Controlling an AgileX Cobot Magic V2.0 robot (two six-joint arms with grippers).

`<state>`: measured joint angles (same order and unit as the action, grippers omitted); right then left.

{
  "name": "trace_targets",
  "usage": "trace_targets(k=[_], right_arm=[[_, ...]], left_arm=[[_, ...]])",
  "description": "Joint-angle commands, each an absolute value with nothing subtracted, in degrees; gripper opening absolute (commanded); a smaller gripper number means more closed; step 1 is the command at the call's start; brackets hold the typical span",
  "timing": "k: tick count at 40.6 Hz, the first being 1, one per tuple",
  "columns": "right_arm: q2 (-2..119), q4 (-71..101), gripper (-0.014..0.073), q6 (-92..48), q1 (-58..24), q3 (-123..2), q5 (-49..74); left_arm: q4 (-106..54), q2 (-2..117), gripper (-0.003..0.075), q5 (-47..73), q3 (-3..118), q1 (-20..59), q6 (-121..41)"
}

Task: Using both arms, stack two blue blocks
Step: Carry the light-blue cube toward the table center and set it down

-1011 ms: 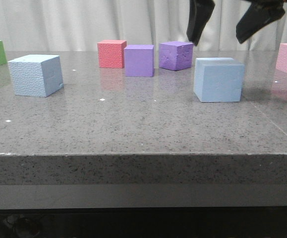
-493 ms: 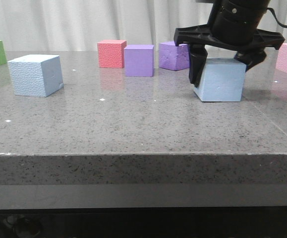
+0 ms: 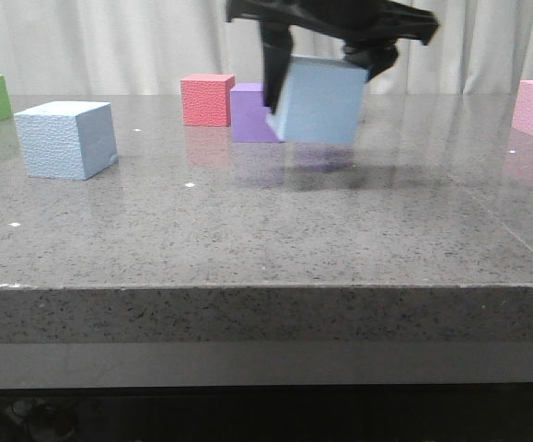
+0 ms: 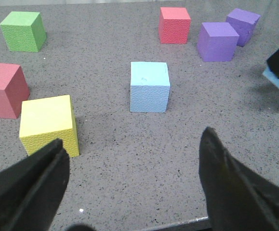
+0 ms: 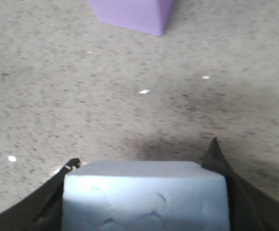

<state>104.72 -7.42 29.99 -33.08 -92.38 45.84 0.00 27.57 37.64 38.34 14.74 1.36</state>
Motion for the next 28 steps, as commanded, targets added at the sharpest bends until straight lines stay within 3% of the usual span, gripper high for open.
trace_targets(k=[1,14,23,28], right_arm=[[104.6,-12.3,0.0414,34.8,-35.4,-97.0,45.9],[111.3,-19.2,0.0426,46.4,-39.1,-102.9,46.9],[111.7,-19.1,0.0615,46.5,-39.1,-102.9,46.6],[111.7,-18.2,0.0649,46.6,-39.1,-103.0,45.7]], left_arm=[[0.0,28.4,0.0547,33.4,40.3,15.2,1.4],[0.3,28.4,0.0547,34.5,40.3,15.2,1.4],[0.3,28.4,0.0547,35.0,40.3,15.2,1.4],[0.3,28.4,0.0547,35.5,40.3,15.2,1.4]])
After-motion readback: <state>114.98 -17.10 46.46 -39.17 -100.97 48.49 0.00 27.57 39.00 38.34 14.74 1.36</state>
